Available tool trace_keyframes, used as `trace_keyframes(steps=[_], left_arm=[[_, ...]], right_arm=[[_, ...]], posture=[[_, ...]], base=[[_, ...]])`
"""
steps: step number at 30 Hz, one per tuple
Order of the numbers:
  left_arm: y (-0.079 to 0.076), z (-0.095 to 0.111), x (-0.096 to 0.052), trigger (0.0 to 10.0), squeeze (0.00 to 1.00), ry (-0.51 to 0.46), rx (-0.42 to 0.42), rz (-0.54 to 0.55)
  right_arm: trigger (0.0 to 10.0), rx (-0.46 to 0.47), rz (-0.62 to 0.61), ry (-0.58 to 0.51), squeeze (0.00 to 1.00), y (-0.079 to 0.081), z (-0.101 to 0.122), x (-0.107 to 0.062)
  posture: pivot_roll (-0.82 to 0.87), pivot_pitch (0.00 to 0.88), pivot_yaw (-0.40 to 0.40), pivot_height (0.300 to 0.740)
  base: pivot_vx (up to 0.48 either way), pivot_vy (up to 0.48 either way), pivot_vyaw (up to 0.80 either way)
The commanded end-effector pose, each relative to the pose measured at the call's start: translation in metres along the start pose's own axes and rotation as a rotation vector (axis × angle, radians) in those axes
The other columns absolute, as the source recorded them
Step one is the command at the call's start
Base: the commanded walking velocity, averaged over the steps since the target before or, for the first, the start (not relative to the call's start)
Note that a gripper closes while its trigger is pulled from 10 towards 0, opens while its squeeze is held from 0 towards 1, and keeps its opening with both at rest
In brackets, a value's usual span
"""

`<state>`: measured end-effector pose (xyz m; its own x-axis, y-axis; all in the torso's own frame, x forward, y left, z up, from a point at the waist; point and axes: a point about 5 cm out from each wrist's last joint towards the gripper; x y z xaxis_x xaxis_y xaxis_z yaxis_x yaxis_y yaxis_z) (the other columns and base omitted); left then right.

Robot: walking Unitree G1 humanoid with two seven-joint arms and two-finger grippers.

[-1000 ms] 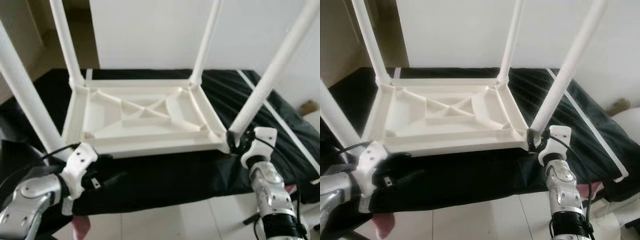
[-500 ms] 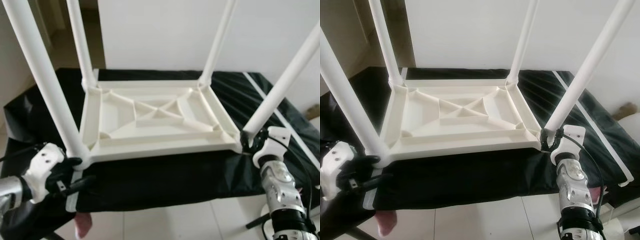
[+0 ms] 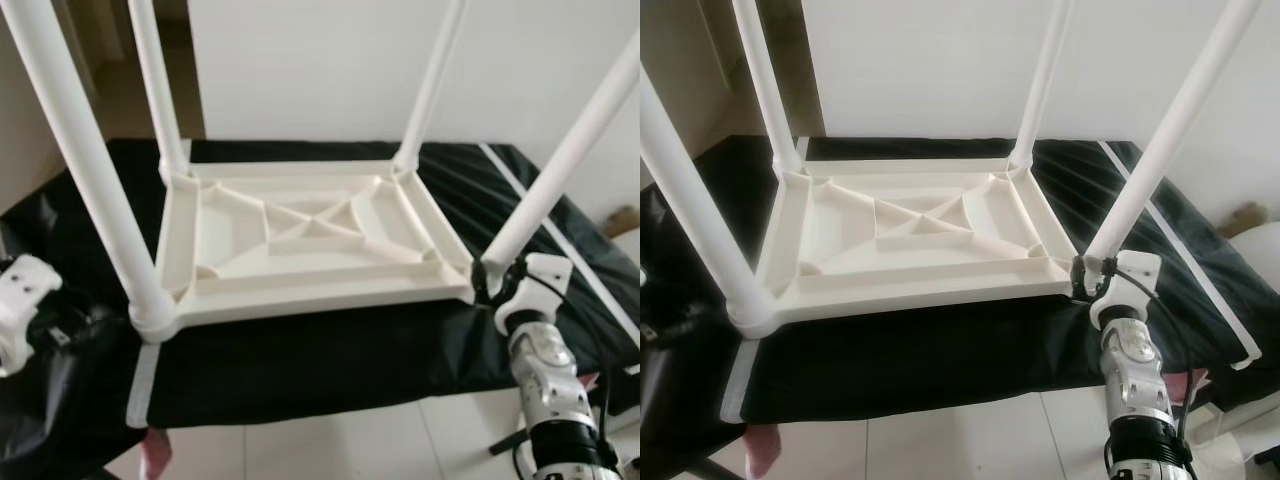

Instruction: Building children table

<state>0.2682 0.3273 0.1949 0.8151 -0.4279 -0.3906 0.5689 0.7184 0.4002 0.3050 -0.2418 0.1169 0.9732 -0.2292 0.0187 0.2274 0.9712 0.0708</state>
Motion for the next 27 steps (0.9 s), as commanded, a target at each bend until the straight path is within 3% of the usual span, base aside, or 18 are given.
trace_keyframes(steps=[1,8,9,12,18,19,20,22,26,27], left_arm=[[0.012,-0.003,0.004,10.0,0.00,0.004,-0.007,0.245],[0.020,0.010,0.029,10.0,0.00,-0.093,-0.025,0.339],[0.018,0.019,0.044,10.0,0.00,-0.147,-0.036,0.348],[0.015,0.022,0.050,10.0,0.00,-0.164,-0.043,0.344],[-0.009,0.026,0.080,10.0,0.00,-0.203,-0.060,0.237],[-0.021,0.026,0.089,10.0,0.00,-0.214,-0.065,0.194],[-0.021,0.026,0.089,10.0,0.00,-0.214,-0.065,0.194],[-0.046,0.027,0.106,10.0,0.00,-0.249,-0.100,0.097],[-0.055,0.028,0.113,10.0,0.00,-0.254,-0.107,0.080],[-0.064,0.031,0.117,10.0,0.00,-0.268,-0.108,0.052]], right_arm=[[10.0,-0.006,-0.039,0.013,0.00,-0.003,-0.003,-0.001],[10.0,0.029,-0.031,0.042,0.00,0.013,-0.010,-0.006],[10.0,0.036,-0.003,0.065,0.00,0.021,-0.016,-0.011],[10.0,0.037,0.005,0.075,0.00,0.024,-0.018,-0.013],[10.0,0.056,0.024,0.116,0.00,0.036,-0.028,-0.023],[10.0,0.062,0.025,0.123,0.00,0.039,-0.031,-0.026],[10.0,0.062,0.025,0.123,0.00,0.039,-0.031,-0.026],[10.0,0.094,0.005,0.150,0.00,0.045,-0.037,-0.034],[10.0,0.116,-0.005,0.172,0.00,0.047,-0.041,-0.036],[10.0,0.128,-0.012,0.189,0.00,0.048,-0.044,-0.037]], posture=[[0.13,0.000,-0.078,0.740],[0.11,0.000,-0.076,0.740],[0.11,0.000,-0.077,0.740],[0.11,0.000,-0.074,0.740],[0.11,0.000,-0.073,0.740],[0.10,0.000,-0.070,0.740],[0.10,0.000,-0.070,0.740],[0.09,0.000,-0.067,0.740],[0.10,0.000,-0.067,0.740],[0.09,0.000,-0.065,0.740]], base=[[0.000,0.000,0.00],[0.000,0.000,0.00],[0.000,0.000,0.00],[0.000,0.000,0.00],[0.000,0.000,0.00],[0.000,0.000,0.00],[0.000,0.000,0.00],[0.000,0.000,0.00],[0.000,0.000,0.00],[0.000,0.000,0.00]])
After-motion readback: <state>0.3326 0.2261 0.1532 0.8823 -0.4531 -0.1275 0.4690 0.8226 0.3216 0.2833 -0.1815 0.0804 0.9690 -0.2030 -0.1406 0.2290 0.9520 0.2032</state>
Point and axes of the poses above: a point about 5 cm out from each wrist's last joint towards the gripper, its own x axis pointing out of the wrist towards the gripper, its own z axis along the axis of the wrist's last joint, y = z × x, and after that the axes turned 2 degrees about x, right-handed
